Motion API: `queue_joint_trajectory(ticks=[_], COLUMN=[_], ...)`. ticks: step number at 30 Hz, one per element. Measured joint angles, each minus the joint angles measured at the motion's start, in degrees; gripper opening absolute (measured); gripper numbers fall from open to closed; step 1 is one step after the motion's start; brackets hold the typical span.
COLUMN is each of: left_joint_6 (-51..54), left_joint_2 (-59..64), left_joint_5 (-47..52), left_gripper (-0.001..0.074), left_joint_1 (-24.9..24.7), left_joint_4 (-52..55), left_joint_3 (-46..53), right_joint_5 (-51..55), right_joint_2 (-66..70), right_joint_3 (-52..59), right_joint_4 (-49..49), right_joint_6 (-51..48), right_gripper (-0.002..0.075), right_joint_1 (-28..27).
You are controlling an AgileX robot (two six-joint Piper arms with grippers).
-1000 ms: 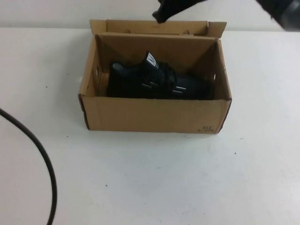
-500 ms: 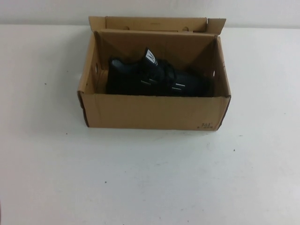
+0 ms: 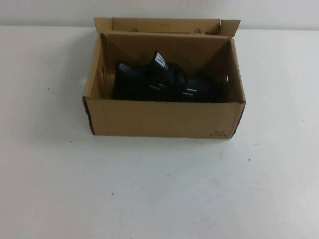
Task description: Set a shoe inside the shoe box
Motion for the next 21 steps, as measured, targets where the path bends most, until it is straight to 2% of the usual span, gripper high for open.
queue_joint_trajectory(ticks=[3,11,16,21], left_joint_6=[-0.5,-0.7,-1.0,-2.3], left_joint_2=[0.0,0.0,0.0,0.0], left_joint_5=[0.3,0.3,-0.3,-0.8], left_gripper=[-0.0001,-0.0001,-0.0001,-0.0001], left_joint_1=[0.0,0.0,0.0,0.0], left_joint_4=[0.0,0.0,0.0,-0.8], left_joint_3=[0.6,0.8,1.6,3.6], right_joint_5=[-7.2,-32.1,-38.1,-42.5], right_joint_2=[-7.0,-33.7,-47.7,-55.9], right_joint_3=[11.7,52.6,75.8,93.0], right_joint_4=[0.0,0.1,1.6,1.0], right_joint_6=[-0.2,-0.3,0.0,0.0], right_gripper=[-0.0015,-0.0015,-0.0015,-0.0015], right_joint_1=[0.0,0.0,0.0,0.0])
